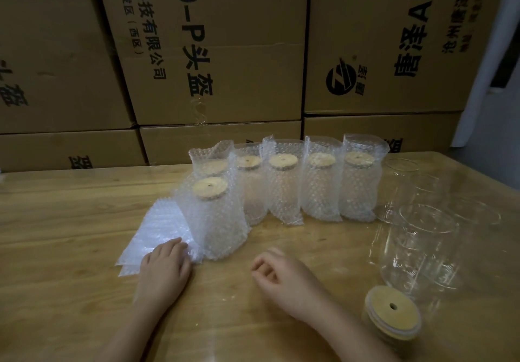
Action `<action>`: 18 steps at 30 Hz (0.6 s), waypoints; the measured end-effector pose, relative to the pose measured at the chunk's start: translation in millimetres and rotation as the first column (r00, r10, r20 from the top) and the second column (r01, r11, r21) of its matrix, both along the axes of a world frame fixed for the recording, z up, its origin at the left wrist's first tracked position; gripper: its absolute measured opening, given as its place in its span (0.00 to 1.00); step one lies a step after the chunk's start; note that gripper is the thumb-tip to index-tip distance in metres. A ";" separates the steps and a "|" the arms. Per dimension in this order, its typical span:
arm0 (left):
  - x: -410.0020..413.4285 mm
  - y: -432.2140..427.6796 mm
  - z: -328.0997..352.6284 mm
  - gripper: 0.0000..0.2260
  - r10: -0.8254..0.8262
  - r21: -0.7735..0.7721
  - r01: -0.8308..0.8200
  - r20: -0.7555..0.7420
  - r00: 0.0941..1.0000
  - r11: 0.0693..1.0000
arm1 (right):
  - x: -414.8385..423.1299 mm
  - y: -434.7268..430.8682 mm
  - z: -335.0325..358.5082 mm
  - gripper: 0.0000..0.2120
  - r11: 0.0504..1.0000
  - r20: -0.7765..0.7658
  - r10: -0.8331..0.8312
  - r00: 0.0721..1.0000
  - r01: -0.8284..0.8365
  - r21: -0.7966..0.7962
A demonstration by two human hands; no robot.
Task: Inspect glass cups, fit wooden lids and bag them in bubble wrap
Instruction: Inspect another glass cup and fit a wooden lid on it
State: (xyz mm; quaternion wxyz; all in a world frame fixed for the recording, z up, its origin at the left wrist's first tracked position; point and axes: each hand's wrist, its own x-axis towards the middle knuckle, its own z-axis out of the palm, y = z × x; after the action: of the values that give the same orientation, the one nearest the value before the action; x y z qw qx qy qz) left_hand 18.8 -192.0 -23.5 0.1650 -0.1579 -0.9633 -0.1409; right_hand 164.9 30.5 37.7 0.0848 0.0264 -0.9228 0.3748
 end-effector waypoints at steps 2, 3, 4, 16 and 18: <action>1.9 0.2 1.7 0.15 -0.009 -0.010 0.009 -0.006 1.000 1.000 | 20.6 13.8 32.8 0.05 0.974 -0.217 -0.110 0.970 0.149 0.169; 3.4 0.4 1.8 0.15 -0.012 -0.015 0.012 -0.001 1.000 1.000 | 32.1 24.3 46.8 0.05 0.915 -0.387 -0.184 0.904 0.302 0.269; 5.3 0.8 1.7 0.15 -0.013 -0.028 0.013 0.009 1.000 1.000 | 42.9 37.7 57.3 0.06 0.812 -0.538 -0.249 0.805 0.476 0.337; 55.2 23.0 22.9 0.19 -0.190 -0.069 0.189 -0.004 0.982 0.979 | 58.0 99.6 59.5 0.10 0.613 -0.371 -0.537 0.758 0.652 0.446; 60.6 35.7 23.2 0.13 -0.172 0.081 0.169 0.032 0.985 0.982 | 50.6 87.6 60.3 0.08 0.765 -0.458 -0.490 0.741 0.618 0.182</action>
State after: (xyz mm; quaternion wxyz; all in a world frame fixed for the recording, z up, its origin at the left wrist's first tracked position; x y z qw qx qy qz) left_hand 79.3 -156.3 -0.3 0.1398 -0.2303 -0.9431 -0.1948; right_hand 215.5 118.2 97.9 0.3674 -0.1668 -0.9004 0.1629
